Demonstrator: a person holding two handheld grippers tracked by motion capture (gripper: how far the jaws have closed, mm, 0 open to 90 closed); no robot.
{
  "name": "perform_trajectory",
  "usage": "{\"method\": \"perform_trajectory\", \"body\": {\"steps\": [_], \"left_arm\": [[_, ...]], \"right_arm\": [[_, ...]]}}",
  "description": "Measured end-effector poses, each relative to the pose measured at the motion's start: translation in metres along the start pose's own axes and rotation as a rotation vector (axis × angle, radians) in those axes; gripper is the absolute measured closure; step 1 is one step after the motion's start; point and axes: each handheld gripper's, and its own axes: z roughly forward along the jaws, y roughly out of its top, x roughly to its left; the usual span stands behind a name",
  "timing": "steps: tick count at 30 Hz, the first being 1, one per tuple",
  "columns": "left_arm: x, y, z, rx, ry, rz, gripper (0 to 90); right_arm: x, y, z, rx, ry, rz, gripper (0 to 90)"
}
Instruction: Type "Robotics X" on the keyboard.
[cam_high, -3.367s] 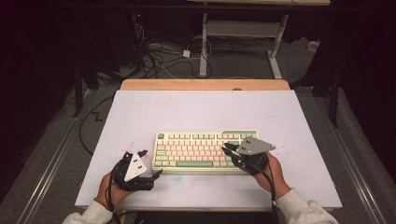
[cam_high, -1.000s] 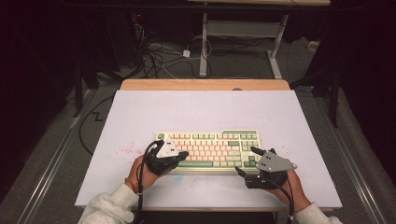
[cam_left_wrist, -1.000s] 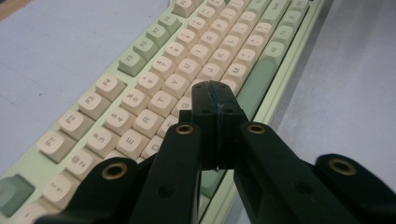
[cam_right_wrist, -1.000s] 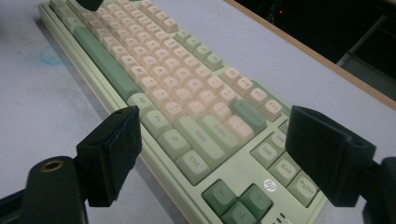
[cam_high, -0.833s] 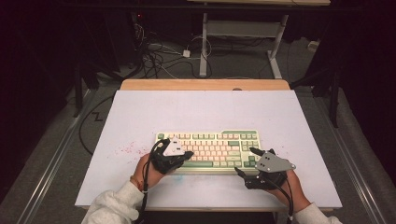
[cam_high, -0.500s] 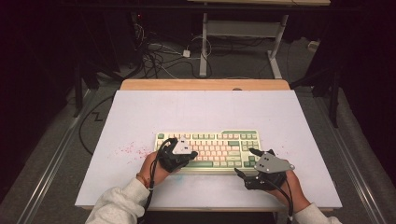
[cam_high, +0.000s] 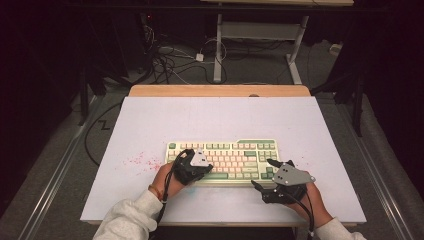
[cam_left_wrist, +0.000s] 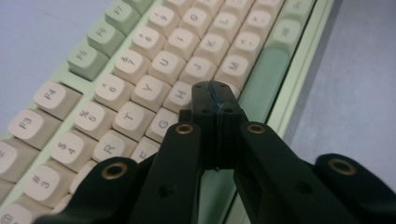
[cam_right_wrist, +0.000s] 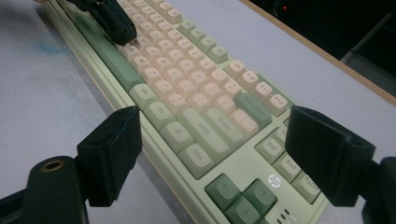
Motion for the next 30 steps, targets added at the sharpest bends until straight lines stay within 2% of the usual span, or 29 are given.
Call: {"method": "perform_trajectory", "body": {"steps": [2,5,7,11,22,23,26,27,30], "left_arm": [[-0.001,0.0,-0.001,-0.004,0.009,0.009,87.8],[0.0,0.0,-0.009,-0.038,0.026,0.01,87.7],[0.001,0.001,-0.014,-0.069,0.036,0.004,87.7],[0.003,0.0,-0.023,-0.095,0.047,-0.004,87.7],[0.008,-0.009,-0.035,-0.12,0.094,-0.019,87.0],[0.009,-0.01,-0.036,-0.121,0.108,-0.021,83.7],[0.009,-0.013,-0.039,-0.139,0.126,-0.015,83.5],[0.008,-0.013,-0.041,-0.142,0.132,-0.01,78.5],[0.008,-0.016,-0.044,-0.154,0.141,-0.001,78.0]], "right_arm": [[0.0,0.0,0.0,-0.001,0.0,-0.003,19.5],[0.0,0.0,-0.001,-0.002,-0.001,-0.004,19.5],[-0.001,0.0,-0.001,-0.006,-0.002,-0.003,19.5],[-0.002,0.0,-0.002,-0.008,-0.007,0.0,19.5],[-0.004,0.001,-0.003,-0.012,-0.016,0.002,19.7],[-0.004,0.001,-0.004,-0.013,-0.015,0.002,19.8],[-0.004,0.0,-0.003,-0.012,-0.014,0.004,19.8],[-0.003,0.001,-0.003,-0.012,-0.013,0.003,19.8],[-0.002,0.001,-0.004,-0.013,-0.011,0.0,19.9]]}}
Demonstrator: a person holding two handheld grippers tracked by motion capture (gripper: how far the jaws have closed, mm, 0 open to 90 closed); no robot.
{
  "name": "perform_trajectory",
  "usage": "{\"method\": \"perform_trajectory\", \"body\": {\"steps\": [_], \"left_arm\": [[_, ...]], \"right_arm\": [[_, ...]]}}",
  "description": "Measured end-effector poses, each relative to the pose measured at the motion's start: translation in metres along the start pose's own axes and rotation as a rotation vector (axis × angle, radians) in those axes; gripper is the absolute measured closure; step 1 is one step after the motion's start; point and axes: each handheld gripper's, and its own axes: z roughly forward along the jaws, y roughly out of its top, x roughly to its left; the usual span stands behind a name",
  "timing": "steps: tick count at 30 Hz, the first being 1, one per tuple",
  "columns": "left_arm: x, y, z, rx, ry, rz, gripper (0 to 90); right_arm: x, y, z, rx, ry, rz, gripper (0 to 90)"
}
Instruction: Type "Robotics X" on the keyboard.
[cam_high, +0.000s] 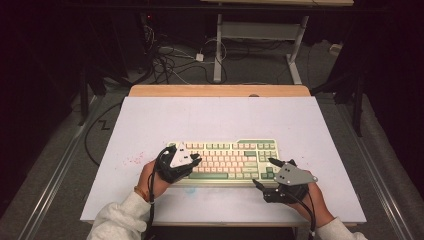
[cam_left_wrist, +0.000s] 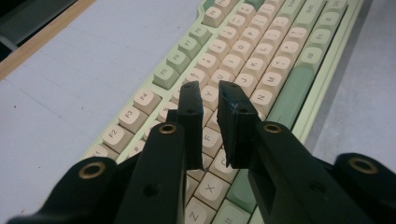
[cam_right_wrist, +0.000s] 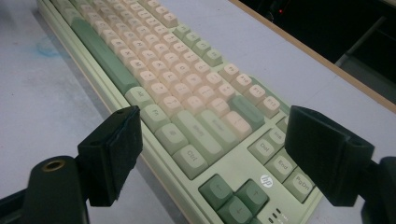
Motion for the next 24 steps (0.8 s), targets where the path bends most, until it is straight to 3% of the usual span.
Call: {"method": "perform_trajectory", "body": {"steps": [3,4,6,9,13,17,24], "left_arm": [[-0.001,-0.001,-0.002,-0.004,0.005,0.011,71.8],[-0.001,-0.001,-0.002,-0.005,0.014,0.015,65.2],[-0.002,-0.002,-0.002,-0.004,0.013,0.019,60.2],[-0.004,-0.005,-0.001,-0.006,0.043,0.019,41.9],[-0.006,-0.01,0.0,-0.004,0.067,0.039,27.7],[-0.006,-0.013,-0.003,-0.025,0.089,0.034,19.8],[-0.004,-0.019,-0.016,-0.075,0.11,0.02,19.5]], "right_arm": [[-0.001,0.0,0.0,0.001,-0.001,0.0,20.0],[-0.001,0.0,0.0,0.001,-0.001,0.003,20.0],[-0.001,0.0,0.0,0.002,-0.001,0.0,20.0],[0.0,0.0,0.0,0.0,0.002,0.0,21.1],[-0.001,-0.001,0.0,0.005,0.002,0.002,22.2],[-0.003,-0.001,-0.001,-0.002,0.001,0.004,23.1],[-0.004,-0.001,-0.002,-0.004,0.003,0.014,25.6]]}}
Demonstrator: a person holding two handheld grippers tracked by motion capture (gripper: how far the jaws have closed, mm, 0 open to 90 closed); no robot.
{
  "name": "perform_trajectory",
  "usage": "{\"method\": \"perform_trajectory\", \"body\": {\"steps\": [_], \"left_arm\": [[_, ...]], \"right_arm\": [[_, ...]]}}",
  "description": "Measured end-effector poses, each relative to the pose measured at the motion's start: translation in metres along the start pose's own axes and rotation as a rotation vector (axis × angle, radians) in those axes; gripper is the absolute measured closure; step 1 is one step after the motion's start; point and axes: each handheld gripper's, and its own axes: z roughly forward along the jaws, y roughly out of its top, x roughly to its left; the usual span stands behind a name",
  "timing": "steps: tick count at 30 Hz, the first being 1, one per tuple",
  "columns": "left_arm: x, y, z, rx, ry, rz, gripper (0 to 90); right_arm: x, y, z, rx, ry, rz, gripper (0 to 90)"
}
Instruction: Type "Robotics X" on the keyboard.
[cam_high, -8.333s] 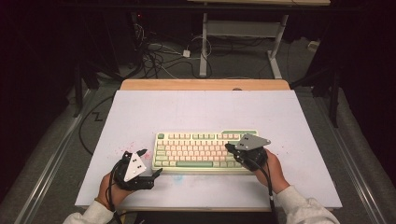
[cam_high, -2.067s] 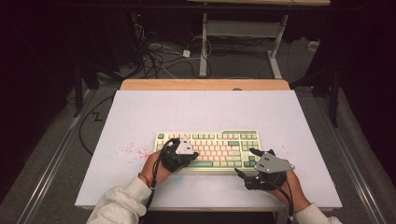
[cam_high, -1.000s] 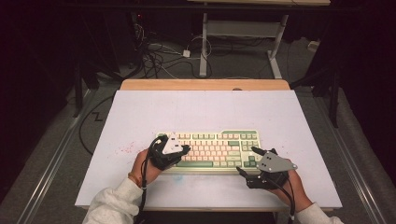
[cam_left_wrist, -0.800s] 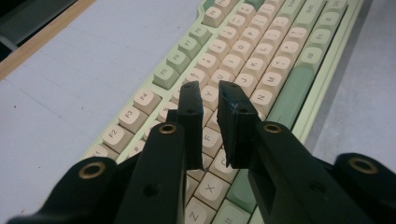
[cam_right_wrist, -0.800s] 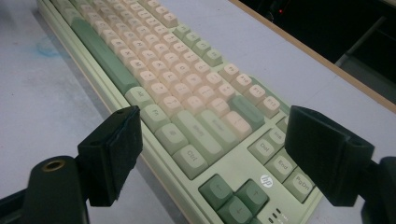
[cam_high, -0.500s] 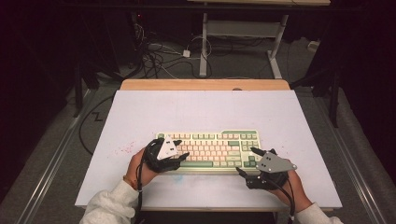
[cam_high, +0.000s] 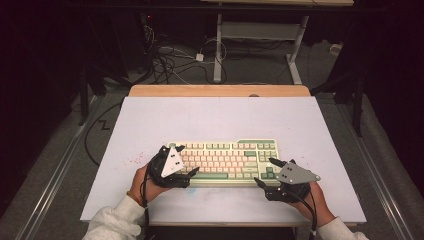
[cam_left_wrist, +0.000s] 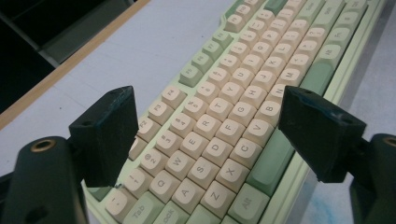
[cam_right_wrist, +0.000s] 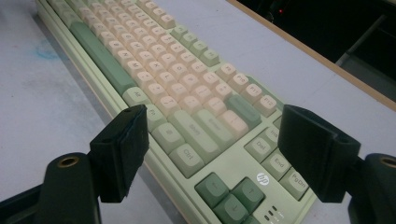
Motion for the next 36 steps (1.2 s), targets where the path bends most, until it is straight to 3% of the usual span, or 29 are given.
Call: {"method": "perform_trajectory", "body": {"steps": [3,8,13,16,21,26,36], "left_arm": [[0.002,-0.004,-0.006,-0.01,0.011,-0.011,17.8],[0.005,-0.014,-0.016,-0.01,0.024,-0.018,16.9],[0.007,-0.025,-0.027,-0.018,0.036,-0.039,16.9],[0.007,-0.032,-0.033,-0.014,0.041,-0.056,16.9],[0.006,-0.045,-0.041,0.006,0.062,-0.068,16.9],[0.004,-0.053,-0.044,0.013,0.052,-0.074,17.0],[0.002,-0.055,-0.043,0.026,0.05,-0.073,16.9]], "right_arm": [[-0.001,0.0,0.0,-0.003,0.001,0.004,31.8],[-0.004,0.001,0.0,-0.007,0.036,0.007,60.6],[-0.009,0.006,0.005,0.022,0.07,0.014,81.1],[-0.01,0.011,0.008,0.03,0.081,0.019,89.0],[-0.008,0.02,0.019,0.048,0.096,0.012,90.0],[-0.007,0.028,0.031,0.061,0.105,0.013,90.0],[0.009,0.051,0.073,0.105,0.14,-0.032,90.0]]}}
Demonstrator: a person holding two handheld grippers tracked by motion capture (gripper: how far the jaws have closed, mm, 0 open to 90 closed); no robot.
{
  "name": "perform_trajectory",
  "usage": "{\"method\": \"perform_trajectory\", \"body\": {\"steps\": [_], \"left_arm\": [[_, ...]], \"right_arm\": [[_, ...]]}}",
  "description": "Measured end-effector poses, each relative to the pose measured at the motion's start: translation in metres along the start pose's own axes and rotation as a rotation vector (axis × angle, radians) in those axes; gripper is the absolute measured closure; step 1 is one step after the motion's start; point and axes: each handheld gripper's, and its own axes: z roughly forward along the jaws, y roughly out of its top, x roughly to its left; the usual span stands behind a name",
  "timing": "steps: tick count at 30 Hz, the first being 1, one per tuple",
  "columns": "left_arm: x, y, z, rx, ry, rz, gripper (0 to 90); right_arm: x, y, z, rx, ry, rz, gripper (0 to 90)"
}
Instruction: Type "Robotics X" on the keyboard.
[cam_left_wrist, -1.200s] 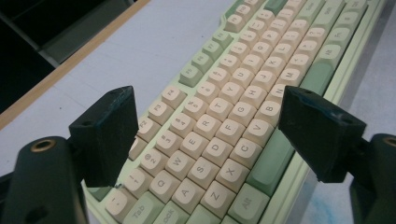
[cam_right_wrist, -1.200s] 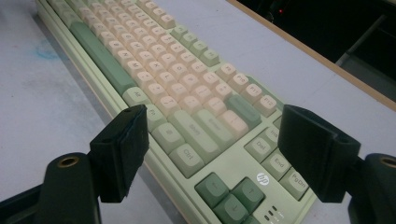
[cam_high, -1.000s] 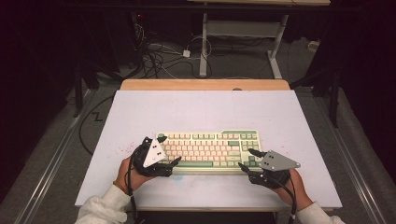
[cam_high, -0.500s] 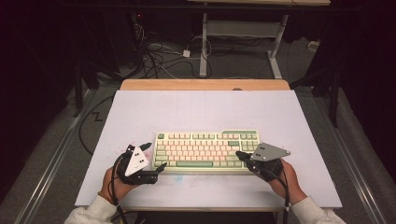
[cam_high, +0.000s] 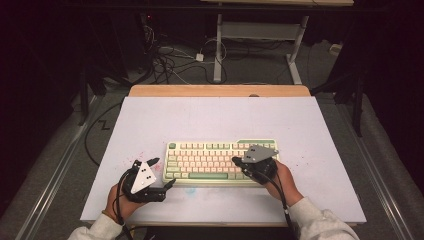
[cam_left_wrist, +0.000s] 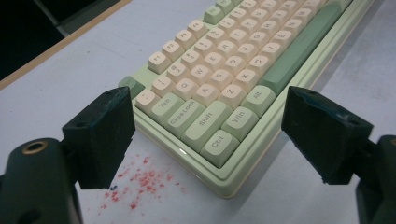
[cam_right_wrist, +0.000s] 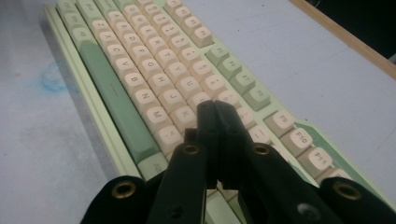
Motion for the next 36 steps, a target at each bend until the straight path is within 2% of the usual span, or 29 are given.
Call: {"method": "perform_trajectory", "body": {"steps": [7,16,18,25,27,32,36], "left_arm": [[0.001,-0.001,0.0,0.001,-0.006,-0.007,16.9],[0.001,0.0,-0.001,-0.001,-0.005,-0.004,16.9],[0.001,-0.001,-0.001,-0.001,-0.006,-0.007,16.9],[0.001,0.0,0.0,0.004,-0.009,-0.005,16.9],[0.001,0.0,0.001,0.007,-0.013,-0.005,16.9],[0.001,0.0,0.001,0.011,-0.013,-0.002,17.0],[0.002,0.0,0.0,0.009,-0.008,-0.004,17.0]], "right_arm": [[-0.002,0.01,0.026,0.045,-0.008,-0.004,90.0],[0.0,0.014,0.046,0.107,-0.015,-0.011,90.0],[0.0,0.013,0.049,0.113,-0.018,-0.001,90.0],[-0.002,0.014,0.051,0.122,-0.037,-0.013,90.0],[-0.002,0.013,0.053,0.146,-0.032,-0.007,90.0],[-0.002,0.013,0.051,0.138,-0.029,0.0,90.0],[-0.001,0.013,0.047,0.109,-0.034,0.01,90.0]]}}
